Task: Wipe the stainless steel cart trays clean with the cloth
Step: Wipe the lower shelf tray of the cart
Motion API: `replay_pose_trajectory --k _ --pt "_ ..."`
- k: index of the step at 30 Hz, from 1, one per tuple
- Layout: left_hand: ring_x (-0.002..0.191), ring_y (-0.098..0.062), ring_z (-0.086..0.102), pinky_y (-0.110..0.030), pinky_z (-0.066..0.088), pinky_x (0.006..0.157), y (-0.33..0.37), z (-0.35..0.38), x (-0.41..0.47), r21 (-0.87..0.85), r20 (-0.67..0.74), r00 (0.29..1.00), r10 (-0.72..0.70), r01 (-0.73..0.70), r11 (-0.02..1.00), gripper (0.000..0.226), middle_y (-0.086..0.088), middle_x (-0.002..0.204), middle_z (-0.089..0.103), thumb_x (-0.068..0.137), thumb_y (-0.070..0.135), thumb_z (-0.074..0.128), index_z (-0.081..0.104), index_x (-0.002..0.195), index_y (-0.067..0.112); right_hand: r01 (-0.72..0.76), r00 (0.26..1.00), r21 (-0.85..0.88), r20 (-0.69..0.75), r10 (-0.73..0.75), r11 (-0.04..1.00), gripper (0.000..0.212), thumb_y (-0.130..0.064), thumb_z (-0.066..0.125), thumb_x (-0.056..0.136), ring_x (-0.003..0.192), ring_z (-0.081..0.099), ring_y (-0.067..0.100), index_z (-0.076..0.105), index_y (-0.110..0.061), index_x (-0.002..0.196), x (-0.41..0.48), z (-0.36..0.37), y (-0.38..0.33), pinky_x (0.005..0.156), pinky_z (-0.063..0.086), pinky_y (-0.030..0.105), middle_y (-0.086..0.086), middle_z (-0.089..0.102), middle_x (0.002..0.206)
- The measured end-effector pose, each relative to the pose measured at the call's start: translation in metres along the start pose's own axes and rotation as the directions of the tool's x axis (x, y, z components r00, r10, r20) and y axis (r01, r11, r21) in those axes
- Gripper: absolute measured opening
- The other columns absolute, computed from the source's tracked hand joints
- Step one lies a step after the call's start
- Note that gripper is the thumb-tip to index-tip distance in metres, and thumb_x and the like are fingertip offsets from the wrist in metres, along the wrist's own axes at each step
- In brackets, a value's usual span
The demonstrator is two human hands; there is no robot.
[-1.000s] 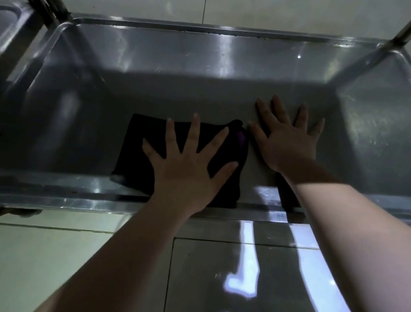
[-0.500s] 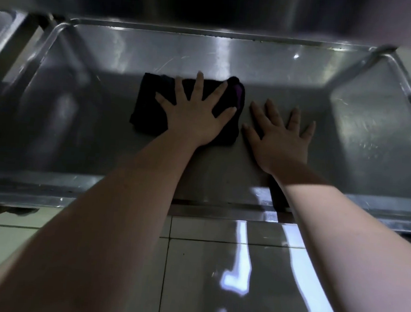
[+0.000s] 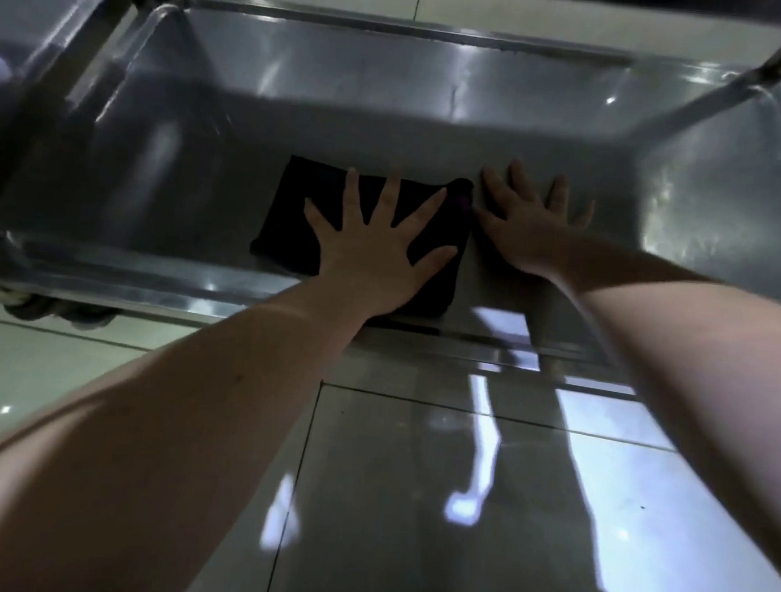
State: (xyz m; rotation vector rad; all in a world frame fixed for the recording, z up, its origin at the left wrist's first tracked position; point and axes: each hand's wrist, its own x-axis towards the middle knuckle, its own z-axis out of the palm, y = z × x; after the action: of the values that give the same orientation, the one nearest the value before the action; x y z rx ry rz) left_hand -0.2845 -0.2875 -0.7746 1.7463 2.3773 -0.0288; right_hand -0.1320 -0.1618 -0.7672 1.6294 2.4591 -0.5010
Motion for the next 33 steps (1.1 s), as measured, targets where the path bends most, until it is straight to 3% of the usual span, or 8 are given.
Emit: replay_pose_trajectory --k 4,10,14,18,26,33 --pt "0.146 -0.036 -0.025 -0.076 -0.006 0.105 -0.003 -0.001 -0.003 0.008 0.008 1.000 -0.017 0.017 1.000 0.067 0.011 0.159 -0.028 0.077 0.085 -0.002 -0.026 0.136 0.064 0.135 0.989 -0.124 0.072 -0.127 0.983 0.059 -0.059 0.030 0.099 0.150 -0.011 0.030 0.003 -0.051 0.151 -0.015 -0.014 0.035 0.115 -0.005 0.061 -0.016 -0.006 0.163" --pt "0.147 -0.035 -0.018 -0.075 -0.002 0.106 -0.002 0.003 -0.001 0.014 -0.033 0.999 -0.036 0.037 0.999 0.074 0.013 0.161 -0.021 0.065 0.090 -0.011 -0.023 0.135 0.067 0.161 0.965 -0.159 -0.182 -0.190 0.974 0.058 -0.061 0.023 0.098 0.149 -0.001 0.039 0.006 -0.050 0.152 -0.045 0.015 0.049 0.116 0.000 0.061 -0.015 0.002 0.163" --pt "0.148 -0.035 -0.016 -0.074 -0.003 0.106 -0.002 0.003 -0.001 0.005 -0.041 0.999 -0.031 0.032 0.999 0.068 0.013 0.162 -0.017 0.070 0.089 -0.004 -0.023 0.132 0.071 0.233 0.951 -0.070 -0.190 -0.243 0.970 0.056 -0.057 0.029 0.098 0.150 0.003 0.033 0.017 -0.047 0.152 -0.037 0.003 0.076 0.117 -0.002 0.059 -0.013 0.011 0.163" --pt "0.147 -0.037 -0.016 -0.075 -0.001 0.106 0.007 0.001 -0.006 0.008 -0.024 0.999 -0.039 0.039 0.999 0.064 0.013 0.161 -0.021 0.070 0.088 -0.005 -0.029 0.126 0.072 0.094 0.974 -0.141 -0.191 -0.120 0.986 0.056 -0.062 0.021 0.097 0.148 -0.002 0.042 0.007 -0.052 0.150 -0.039 0.003 0.102 0.115 -0.005 0.062 -0.014 0.005 0.163" --pt "0.145 -0.044 -0.018 -0.078 -0.007 0.100 0.107 0.023 -0.031 0.013 -0.070 0.992 0.106 -0.106 0.994 0.068 0.006 0.161 -0.024 0.077 0.080 -0.006 -0.019 0.141 0.061 0.081 0.974 -0.166 -0.194 -0.113 0.983 0.060 -0.062 0.011 0.093 0.149 -0.004 0.038 0.003 -0.050 0.152 -0.043 0.006 0.100 0.116 -0.002 0.062 -0.012 0.000 0.164" --pt "0.145 -0.045 -0.019 -0.080 -0.009 0.099 0.110 0.000 0.059 -0.057 0.012 0.997 -0.073 0.074 0.996 0.067 0.004 0.163 -0.019 0.086 0.081 0.009 -0.017 0.143 0.060 0.047 0.969 -0.129 -0.235 -0.077 0.991 0.057 -0.059 0.016 0.097 0.150 -0.001 0.034 0.006 -0.048 0.152 -0.046 0.009 0.097 0.117 -0.003 0.058 -0.012 0.005 0.164"
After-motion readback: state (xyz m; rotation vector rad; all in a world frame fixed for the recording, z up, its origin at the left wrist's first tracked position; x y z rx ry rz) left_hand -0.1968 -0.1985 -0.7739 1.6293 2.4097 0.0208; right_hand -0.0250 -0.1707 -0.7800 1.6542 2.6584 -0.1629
